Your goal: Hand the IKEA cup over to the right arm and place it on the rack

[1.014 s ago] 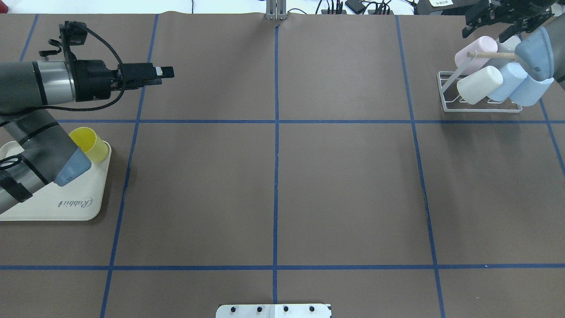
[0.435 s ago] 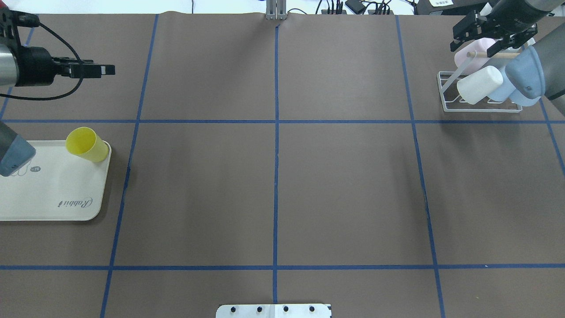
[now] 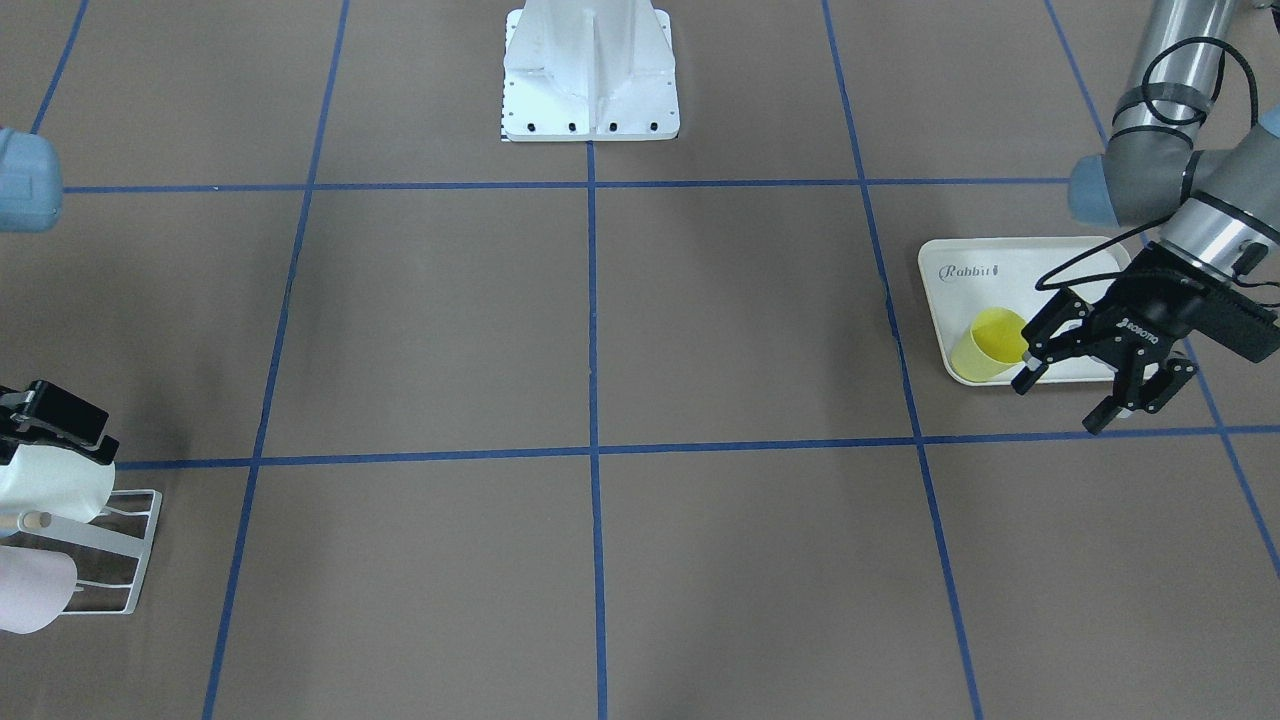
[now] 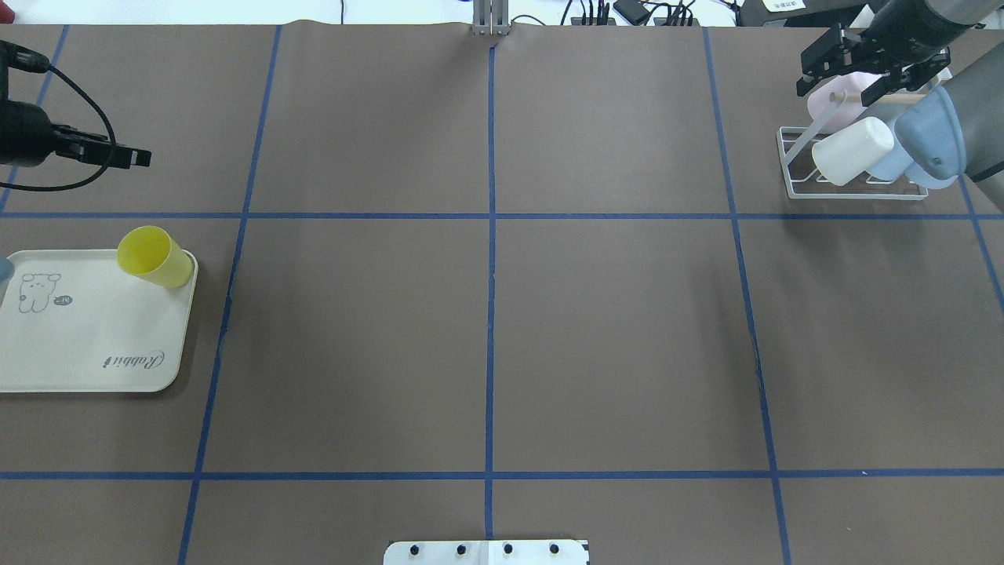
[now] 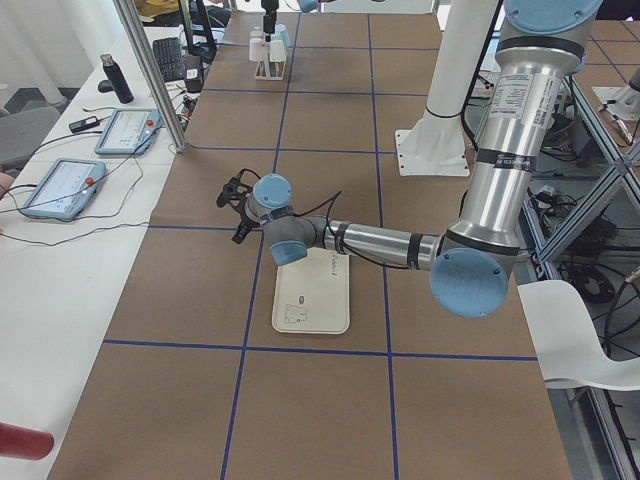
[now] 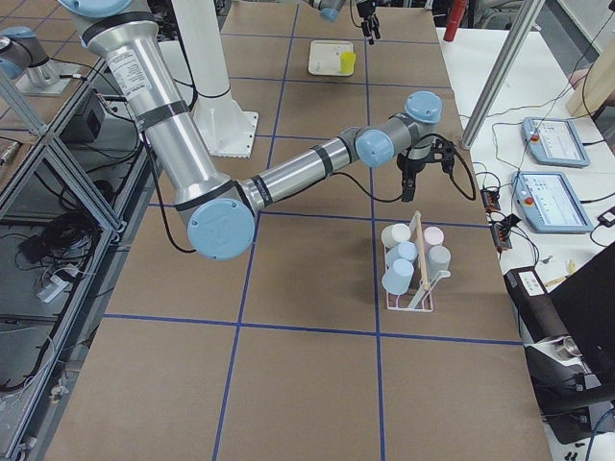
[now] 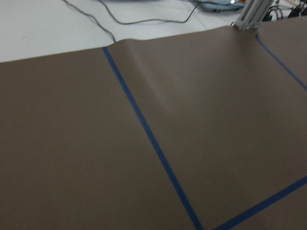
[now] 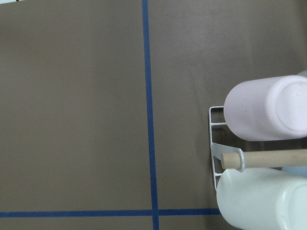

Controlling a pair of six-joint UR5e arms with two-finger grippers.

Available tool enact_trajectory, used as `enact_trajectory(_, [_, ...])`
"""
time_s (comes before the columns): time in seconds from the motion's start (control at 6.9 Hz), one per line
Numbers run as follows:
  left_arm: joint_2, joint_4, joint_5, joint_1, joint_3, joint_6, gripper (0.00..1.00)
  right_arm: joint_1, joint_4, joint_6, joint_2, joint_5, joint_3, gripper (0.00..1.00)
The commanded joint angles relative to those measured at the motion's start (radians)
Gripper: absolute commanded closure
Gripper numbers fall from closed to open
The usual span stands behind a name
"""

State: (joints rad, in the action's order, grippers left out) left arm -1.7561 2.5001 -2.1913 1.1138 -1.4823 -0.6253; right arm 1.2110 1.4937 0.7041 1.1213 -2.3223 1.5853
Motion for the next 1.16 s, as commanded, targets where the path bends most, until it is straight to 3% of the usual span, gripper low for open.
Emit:
enact_trajectory(0.0, [0.016,-0.271,-0.047,0.003,-0.108,0.061,0.09,0.001,-0.001,0.000,0.011,0.000,0.010,0.00])
enact_trajectory(0.43, [0.058,-0.285,-0.050,-0.009,-0.099,0.056,0.09,-0.004,-0.001,0.000,0.031,0.000,0.030,0.00])
enact_trajectory(0.58, [0.058,-0.300,-0.051,-0.012,-0.102,0.056,0.05,-0.005,-0.001,0.000,0.032,0.000,0.031,0.00])
enact_trajectory(0.72, [0.041,-0.423,-0.059,-0.028,-0.121,0.053,0.05,-0.005,-0.001,0.000,0.034,0.000,0.031,0.00])
enact_trajectory(1.01, [0.036,-0.480,-0.056,-0.064,-0.138,0.043,0.05,-0.005,-0.001,0.000,0.037,0.000,0.031,0.00])
